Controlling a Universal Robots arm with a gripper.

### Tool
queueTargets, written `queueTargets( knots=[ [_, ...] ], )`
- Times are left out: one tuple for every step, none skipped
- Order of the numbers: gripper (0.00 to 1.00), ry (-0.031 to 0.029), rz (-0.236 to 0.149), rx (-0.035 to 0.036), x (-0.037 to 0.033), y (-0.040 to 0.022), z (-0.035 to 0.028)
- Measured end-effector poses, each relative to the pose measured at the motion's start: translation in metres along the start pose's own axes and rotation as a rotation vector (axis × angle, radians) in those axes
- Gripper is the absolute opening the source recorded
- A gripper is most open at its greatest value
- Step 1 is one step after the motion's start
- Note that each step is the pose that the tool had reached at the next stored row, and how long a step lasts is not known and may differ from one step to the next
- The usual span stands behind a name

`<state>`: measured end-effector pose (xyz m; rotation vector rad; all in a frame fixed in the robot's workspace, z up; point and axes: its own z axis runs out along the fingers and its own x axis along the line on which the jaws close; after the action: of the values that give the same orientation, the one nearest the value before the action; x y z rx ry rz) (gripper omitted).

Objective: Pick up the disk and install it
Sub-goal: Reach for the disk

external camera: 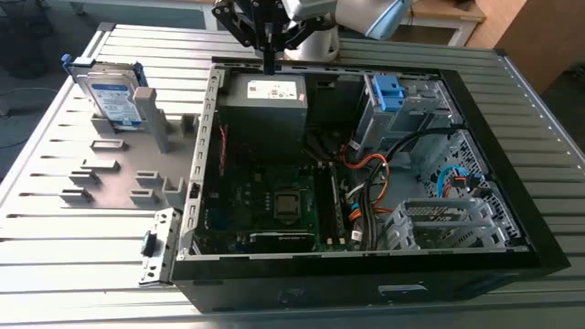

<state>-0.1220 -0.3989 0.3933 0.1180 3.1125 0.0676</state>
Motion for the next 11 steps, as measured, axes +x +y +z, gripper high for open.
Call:
queueTargets(
  knots=[
    [0.11,0.0000,0.000,0.0000,0.0000,0.0000,0.0000],
    [0.11,0.0000,0.000,0.0000,0.0000,0.0000,0.0000],
    [0.11,0.0000,0.000,0.0000,0.0000,0.0000,0.0000],
    [0.11,0.0000,0.000,0.0000,0.0000,0.0000,0.0000],
    [0.11,0.0000,0.000,0.0001,0.0003,0.0000,0.0000],
    [0.11,0.0001,0.000,0.0001,0.0009,0.0000,-0.0001],
    [0.11,0.0001,0.000,0.0000,0.0014,-0.0001,-0.0001],
    [0.11,-0.0001,0.000,-0.0001,0.0021,-0.0002,0.0000],
    [0.11,-0.0001,0.000,0.0000,0.0027,-0.0002,0.0000],
    [0.11,-0.0001,0.000,-0.0001,0.0035,-0.0003,-0.0001],
    [0.11,-0.0002,0.000,0.0000,0.0043,-0.0004,-0.0001]
  ],
)
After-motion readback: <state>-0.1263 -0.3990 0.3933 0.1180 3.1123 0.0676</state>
